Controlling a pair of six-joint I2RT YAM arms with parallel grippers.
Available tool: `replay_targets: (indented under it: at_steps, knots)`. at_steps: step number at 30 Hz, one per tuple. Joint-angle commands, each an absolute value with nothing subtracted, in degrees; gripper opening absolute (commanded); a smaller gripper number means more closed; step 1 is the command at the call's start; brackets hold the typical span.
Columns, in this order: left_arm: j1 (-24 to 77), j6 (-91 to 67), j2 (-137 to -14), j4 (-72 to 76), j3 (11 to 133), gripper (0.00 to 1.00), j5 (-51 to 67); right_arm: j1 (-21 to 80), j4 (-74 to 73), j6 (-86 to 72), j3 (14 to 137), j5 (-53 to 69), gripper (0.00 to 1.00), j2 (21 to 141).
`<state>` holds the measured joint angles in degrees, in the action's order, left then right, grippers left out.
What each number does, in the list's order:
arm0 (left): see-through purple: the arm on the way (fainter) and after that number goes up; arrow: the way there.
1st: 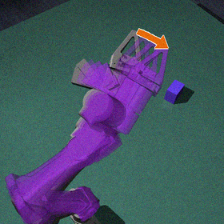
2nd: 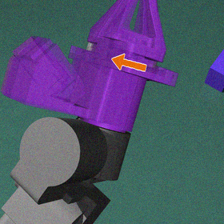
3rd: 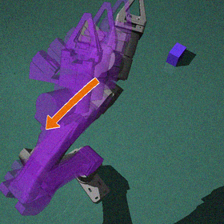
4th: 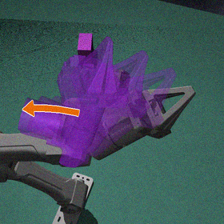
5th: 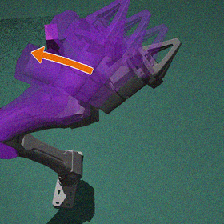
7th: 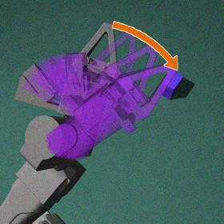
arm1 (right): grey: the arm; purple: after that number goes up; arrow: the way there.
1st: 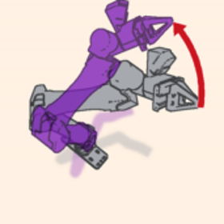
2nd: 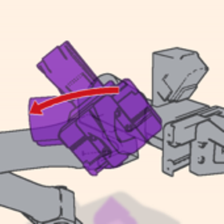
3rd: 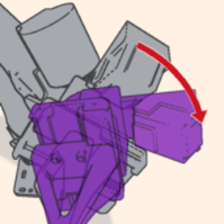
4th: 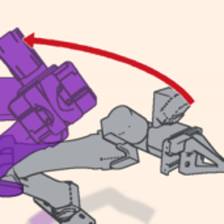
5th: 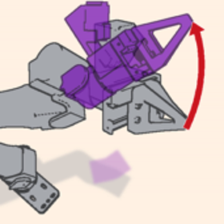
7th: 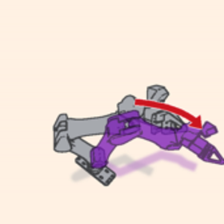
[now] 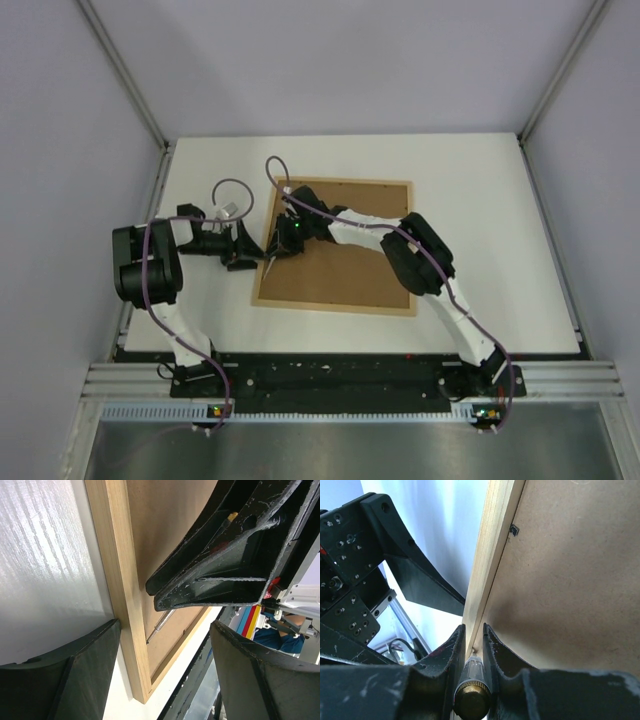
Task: Take the photo out of the frame
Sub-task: Release the photo frame item from the photo frame.
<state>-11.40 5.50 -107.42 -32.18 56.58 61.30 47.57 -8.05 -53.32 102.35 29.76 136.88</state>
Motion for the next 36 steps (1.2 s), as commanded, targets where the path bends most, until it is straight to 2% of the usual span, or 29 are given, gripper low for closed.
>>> replay_targets:
  at_steps: [1, 11, 18, 26, 32, 36]
  knots:
    - [-8.1, 6.2, -108.9, -32.5, 56.4, 0.78, 62.8, 50.9, -4.7, -55.3, 108.2, 29.8, 0.0, 137.1]
    - [-8.1, 5.0, -106.4, -30.7, 55.8, 0.79, 60.2, 51.0, -13.3, -46.3, 113.2, 23.8, 0.0, 135.9]
    - [-8.8, 4.7, -104.2, -30.3, 55.9, 0.82, 55.5, 42.7, -14.9, -36.9, 105.9, 24.3, 0.0, 131.8]
    - [-7.9, 4.8, -100.3, -32.2, 58.3, 0.84, 42.1, 33.7, -15.8, -28.8, 100.0, 42.8, 0.0, 126.0]
    - [-2.0, 8.1, -95.8, -37.3, 61.4, 0.89, 24.1, 27.7, -15.3, -15.3, 88.8, 38.5, 0.0, 116.9]
    - [3.3, 8.6, -95.4, -41.3, 64.2, 0.92, 16.5, 26.9, -10.6, -12.3, 80.6, 35.3, 0.0, 112.2]
